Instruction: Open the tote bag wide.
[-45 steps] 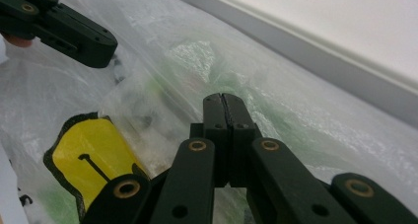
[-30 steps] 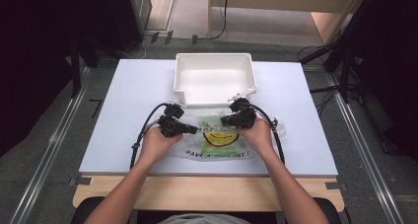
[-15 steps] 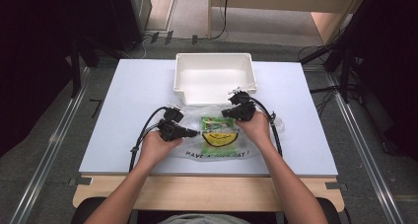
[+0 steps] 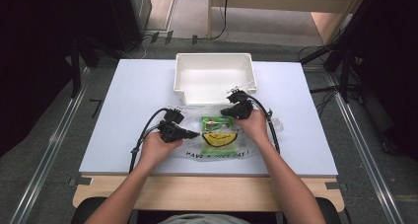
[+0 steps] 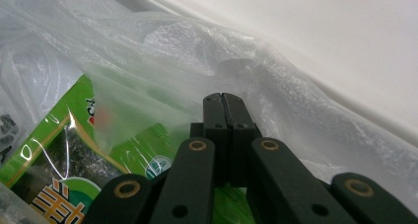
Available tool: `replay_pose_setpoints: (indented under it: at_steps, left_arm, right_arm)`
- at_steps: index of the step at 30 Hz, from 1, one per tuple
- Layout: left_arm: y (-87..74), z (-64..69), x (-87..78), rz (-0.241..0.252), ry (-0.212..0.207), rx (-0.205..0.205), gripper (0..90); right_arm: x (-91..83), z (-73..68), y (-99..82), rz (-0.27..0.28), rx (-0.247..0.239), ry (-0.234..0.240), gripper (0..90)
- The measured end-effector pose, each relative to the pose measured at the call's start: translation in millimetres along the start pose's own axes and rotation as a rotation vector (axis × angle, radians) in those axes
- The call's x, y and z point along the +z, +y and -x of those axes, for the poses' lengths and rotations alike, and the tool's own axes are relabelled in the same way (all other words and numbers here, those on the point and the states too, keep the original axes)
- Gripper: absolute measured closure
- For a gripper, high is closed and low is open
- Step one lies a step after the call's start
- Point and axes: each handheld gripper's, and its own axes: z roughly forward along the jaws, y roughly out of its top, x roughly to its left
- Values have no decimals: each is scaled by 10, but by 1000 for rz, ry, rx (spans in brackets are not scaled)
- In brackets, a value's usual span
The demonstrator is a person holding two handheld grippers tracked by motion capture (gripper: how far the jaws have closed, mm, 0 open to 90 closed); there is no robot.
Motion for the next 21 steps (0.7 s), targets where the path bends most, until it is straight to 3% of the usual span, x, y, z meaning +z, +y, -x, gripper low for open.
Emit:
replay_pose_setpoints:
  at_steps: [9, 21]
  left_arm:
    - [-86, 28, -8, -5, -53, -21, 900]
    - [-344, 173, -29, -32, -108, -3, 900]
  right_arm:
    - [5, 0, -27, 19, -7, -1, 900]
    - [5, -23, -35, 23, -16, -17, 900]
